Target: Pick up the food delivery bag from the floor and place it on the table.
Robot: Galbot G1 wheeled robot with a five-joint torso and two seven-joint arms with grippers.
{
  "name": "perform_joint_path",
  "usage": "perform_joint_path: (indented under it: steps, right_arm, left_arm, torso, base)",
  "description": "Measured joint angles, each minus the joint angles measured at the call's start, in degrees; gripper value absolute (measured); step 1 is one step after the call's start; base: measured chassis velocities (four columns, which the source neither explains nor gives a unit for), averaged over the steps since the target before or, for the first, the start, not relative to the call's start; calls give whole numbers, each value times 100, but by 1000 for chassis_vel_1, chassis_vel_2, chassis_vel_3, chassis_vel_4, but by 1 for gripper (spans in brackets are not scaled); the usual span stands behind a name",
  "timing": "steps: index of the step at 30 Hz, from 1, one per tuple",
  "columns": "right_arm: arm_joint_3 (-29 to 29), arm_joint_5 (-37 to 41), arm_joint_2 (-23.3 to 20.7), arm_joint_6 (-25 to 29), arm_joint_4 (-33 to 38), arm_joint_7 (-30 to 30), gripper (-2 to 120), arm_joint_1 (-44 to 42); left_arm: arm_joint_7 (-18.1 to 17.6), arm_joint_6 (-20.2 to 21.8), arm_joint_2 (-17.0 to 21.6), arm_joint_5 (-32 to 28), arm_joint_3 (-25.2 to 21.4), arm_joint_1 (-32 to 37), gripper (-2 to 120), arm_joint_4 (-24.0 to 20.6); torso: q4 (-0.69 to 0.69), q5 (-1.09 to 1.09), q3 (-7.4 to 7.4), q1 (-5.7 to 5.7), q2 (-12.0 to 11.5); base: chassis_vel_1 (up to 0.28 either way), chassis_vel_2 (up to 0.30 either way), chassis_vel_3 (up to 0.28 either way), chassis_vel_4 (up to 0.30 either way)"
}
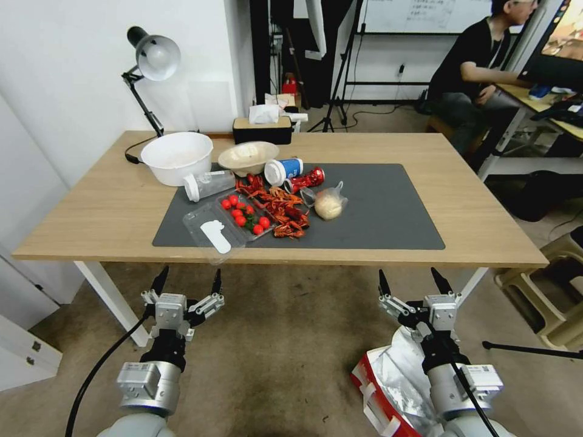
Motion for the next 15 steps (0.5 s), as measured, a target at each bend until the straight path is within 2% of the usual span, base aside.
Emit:
perform_joint_path:
  steps: [3, 6, 9, 10, 13, 15]
  right_arm:
    - [-1, 0, 3, -39, 44, -16, 100, -40]
    - [-110, 1, 104, -673, 639, -238, 100, -560]
    - [-144, 4, 132, -834, 794, -297, 100, -697]
    - [-158, 41, 142, -988, 944, -363, 100, -824]
    - [-155, 68, 142, -1045, 1008, -390, 100, -871]
    - [-153, 88, 142, -1081, 1041, -409, 100, -894]
  left_arm:
    - [-38, 13, 14, -18, 23, 3, 100, -14]
    - [-208, 88, 89, -113, 144, 15, 100, -91]
    - [-299, 126, 128, -168, 217, 21, 100, -137]
    - [-485, 205, 211, -282, 364, 33, 100, -240]
    - [-550, 236, 274, -325, 459, 41, 100, -293]
    - [-462, 205, 257, -275, 414, 34, 100, -253]
  torso:
    - [1, 1, 0, 0, 0]
    - [1, -1, 0, 1, 0]
    - [-1, -5, 0, 0, 0]
    - [-3, -4, 0, 0, 0]
    - [-2, 0, -1, 0, 1]
    - [-2, 1, -1, -1, 1]
  base:
    - [0, 0, 0, 0]
    - [0, 0, 0, 0]
    - [0, 0, 0, 0]
    - [0, 0, 0, 0]
    - [0, 0, 0, 0]
    - [0, 0, 0, 0]
